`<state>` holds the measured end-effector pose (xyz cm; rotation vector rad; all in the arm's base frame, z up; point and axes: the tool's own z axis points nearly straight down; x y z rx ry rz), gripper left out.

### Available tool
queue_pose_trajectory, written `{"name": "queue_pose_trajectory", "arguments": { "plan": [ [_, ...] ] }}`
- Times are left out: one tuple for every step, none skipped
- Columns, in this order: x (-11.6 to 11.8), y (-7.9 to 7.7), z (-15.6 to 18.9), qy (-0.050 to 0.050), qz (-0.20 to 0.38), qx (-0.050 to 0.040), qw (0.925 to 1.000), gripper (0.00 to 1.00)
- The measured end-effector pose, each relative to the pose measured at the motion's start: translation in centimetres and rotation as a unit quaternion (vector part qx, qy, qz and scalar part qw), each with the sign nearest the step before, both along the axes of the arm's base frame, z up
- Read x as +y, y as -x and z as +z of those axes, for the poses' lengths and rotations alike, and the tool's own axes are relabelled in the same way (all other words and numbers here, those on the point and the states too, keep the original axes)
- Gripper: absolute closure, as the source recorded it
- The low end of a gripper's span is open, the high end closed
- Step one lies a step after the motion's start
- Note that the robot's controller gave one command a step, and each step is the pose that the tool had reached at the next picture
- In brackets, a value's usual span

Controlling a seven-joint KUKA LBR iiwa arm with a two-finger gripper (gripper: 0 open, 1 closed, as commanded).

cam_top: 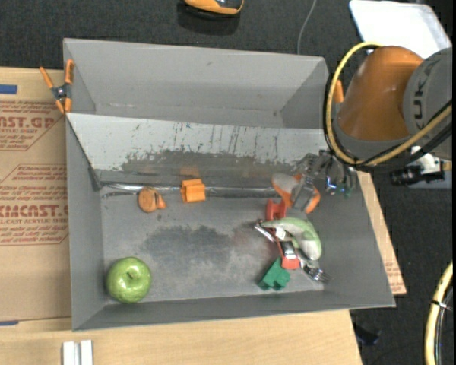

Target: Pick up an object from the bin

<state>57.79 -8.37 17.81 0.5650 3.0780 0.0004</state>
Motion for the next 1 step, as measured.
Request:
{"name": "queue_pose_trajectory", "arguments": {
  "plan": [
    [-0.02, -0.23, 3.41, 0.001, 0.0, -0.0054, 1.0, 1.0]
  ]
}}
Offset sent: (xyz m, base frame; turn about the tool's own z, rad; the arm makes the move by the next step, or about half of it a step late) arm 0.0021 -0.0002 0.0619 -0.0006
